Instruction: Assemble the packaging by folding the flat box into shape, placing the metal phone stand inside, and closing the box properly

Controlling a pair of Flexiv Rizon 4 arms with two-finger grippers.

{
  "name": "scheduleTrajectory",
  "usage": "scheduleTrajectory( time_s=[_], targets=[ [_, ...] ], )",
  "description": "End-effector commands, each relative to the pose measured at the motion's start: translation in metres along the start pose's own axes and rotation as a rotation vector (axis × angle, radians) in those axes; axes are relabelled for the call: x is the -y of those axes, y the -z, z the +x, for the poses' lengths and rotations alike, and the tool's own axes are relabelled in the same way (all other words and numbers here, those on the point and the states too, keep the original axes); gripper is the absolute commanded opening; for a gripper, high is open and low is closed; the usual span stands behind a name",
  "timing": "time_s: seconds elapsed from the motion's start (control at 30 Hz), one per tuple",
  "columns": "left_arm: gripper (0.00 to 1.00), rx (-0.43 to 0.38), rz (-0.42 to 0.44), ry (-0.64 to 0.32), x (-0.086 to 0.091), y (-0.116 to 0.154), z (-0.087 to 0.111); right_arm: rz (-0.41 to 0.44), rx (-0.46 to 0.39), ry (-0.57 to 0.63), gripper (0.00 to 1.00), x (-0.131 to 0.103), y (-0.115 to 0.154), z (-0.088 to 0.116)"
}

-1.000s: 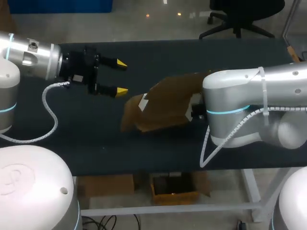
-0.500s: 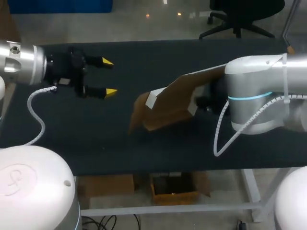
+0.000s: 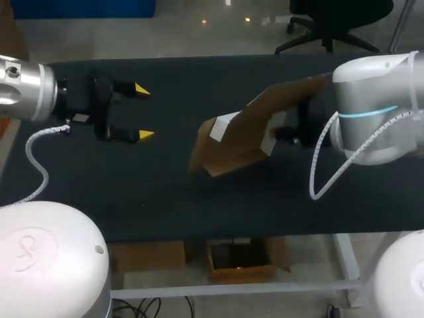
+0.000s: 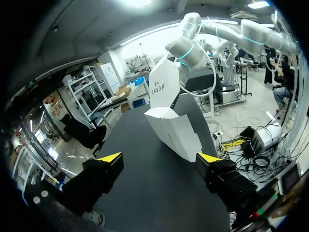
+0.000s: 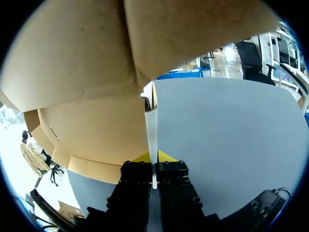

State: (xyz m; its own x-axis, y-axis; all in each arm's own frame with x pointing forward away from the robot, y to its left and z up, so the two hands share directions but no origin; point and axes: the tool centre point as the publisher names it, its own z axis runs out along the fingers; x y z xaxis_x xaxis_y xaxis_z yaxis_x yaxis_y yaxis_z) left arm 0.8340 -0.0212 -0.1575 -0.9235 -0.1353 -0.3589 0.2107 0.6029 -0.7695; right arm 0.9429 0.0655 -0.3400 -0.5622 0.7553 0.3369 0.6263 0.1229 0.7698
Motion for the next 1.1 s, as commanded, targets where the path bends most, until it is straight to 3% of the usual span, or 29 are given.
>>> scheduleTrajectory(
  time_s=[0.03, 0.23, 0.37, 0.93, 1.1],
  targets=[
    [1.0, -0.058, -0.009, 0.003, -0.002, 0.017, -0.001, 0.245, -0.131, -0.001, 0.0, -0.006, 0.006, -0.005],
    [1.0, -0.187, -0.012, -0.002, -0.006, 0.029, 0.005, 0.401, -0.254, -0.023, 0.0, -0.005, 0.005, -0.001],
    [1.0, -0.187, -0.012, -0.002, -0.006, 0.029, 0.005, 0.528, -0.306, -0.023, 0.0, -0.002, 0.003, 0.0],
    [1.0, -0.187, -0.012, -0.002, -0.006, 0.029, 0.005, 0.528, -0.306, -0.023, 0.0, -0.002, 0.003, 0.0],
    [1.0, -0.179, -0.046, -0.021, -0.006, 0.024, 0.006, 0.573, -0.254, -0.048, 0.0, -0.01, 0.012, -0.006]
  ],
)
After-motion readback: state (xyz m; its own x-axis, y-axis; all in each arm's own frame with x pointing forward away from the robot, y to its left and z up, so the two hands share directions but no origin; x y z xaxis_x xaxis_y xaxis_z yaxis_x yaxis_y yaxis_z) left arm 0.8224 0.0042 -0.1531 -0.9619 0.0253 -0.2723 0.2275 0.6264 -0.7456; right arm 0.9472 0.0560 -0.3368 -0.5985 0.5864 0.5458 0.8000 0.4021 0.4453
